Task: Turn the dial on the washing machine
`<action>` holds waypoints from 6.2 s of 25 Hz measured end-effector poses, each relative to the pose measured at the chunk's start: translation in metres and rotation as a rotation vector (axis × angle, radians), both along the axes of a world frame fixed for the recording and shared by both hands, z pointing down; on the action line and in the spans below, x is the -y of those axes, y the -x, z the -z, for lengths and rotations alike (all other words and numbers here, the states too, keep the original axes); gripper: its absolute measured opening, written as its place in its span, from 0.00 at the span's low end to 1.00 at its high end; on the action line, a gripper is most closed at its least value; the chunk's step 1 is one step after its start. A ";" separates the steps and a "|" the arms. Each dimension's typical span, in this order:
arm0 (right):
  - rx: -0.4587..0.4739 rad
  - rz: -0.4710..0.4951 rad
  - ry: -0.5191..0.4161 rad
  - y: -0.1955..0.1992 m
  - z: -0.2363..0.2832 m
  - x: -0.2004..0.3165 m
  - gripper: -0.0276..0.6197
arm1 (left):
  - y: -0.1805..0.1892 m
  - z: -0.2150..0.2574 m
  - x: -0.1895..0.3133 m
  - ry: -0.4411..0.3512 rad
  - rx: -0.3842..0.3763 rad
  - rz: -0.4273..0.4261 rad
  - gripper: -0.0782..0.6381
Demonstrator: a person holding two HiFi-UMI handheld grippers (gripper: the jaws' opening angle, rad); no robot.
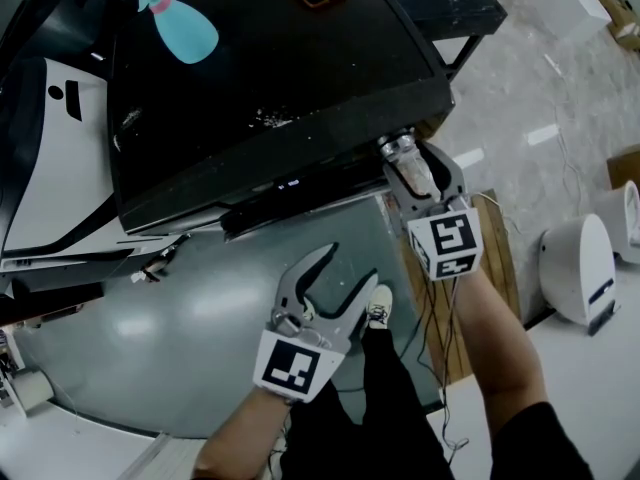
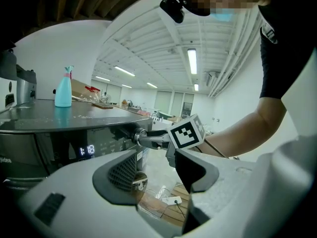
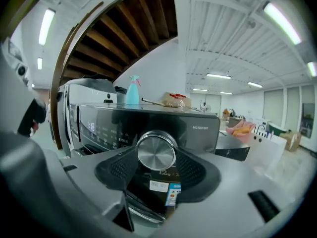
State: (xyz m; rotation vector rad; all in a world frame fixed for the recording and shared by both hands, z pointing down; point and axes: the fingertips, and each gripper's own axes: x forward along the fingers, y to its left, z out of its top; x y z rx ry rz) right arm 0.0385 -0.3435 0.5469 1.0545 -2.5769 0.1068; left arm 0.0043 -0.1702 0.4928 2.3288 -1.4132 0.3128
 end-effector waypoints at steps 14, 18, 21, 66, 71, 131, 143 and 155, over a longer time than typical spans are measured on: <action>0.129 -0.034 0.072 -0.007 0.000 0.005 0.48 | 0.000 0.001 -0.001 -0.001 -0.011 -0.003 0.42; 0.085 -0.005 0.017 -0.002 0.005 0.003 0.48 | 0.004 0.003 0.001 -0.003 -0.006 0.000 0.42; -0.016 0.008 -0.036 0.001 0.005 -0.001 0.48 | 0.006 0.004 0.002 -0.005 -0.004 0.004 0.42; 0.084 0.014 -0.028 0.007 0.012 0.000 0.49 | 0.018 0.002 -0.005 -0.007 0.020 0.014 0.42; -0.047 0.028 -0.078 0.009 0.009 -0.005 0.49 | 0.018 0.001 -0.008 -0.006 0.012 0.018 0.42; -0.298 0.047 -0.314 0.015 0.003 -0.003 0.46 | 0.029 -0.014 -0.013 0.011 -0.026 0.038 0.42; 0.130 -0.018 -0.007 0.005 0.005 0.005 0.46 | 0.026 -0.015 -0.014 0.018 -0.037 0.036 0.42; 0.050 -0.013 -0.086 0.001 0.008 0.003 0.49 | 0.024 -0.014 -0.017 0.015 -0.040 0.037 0.42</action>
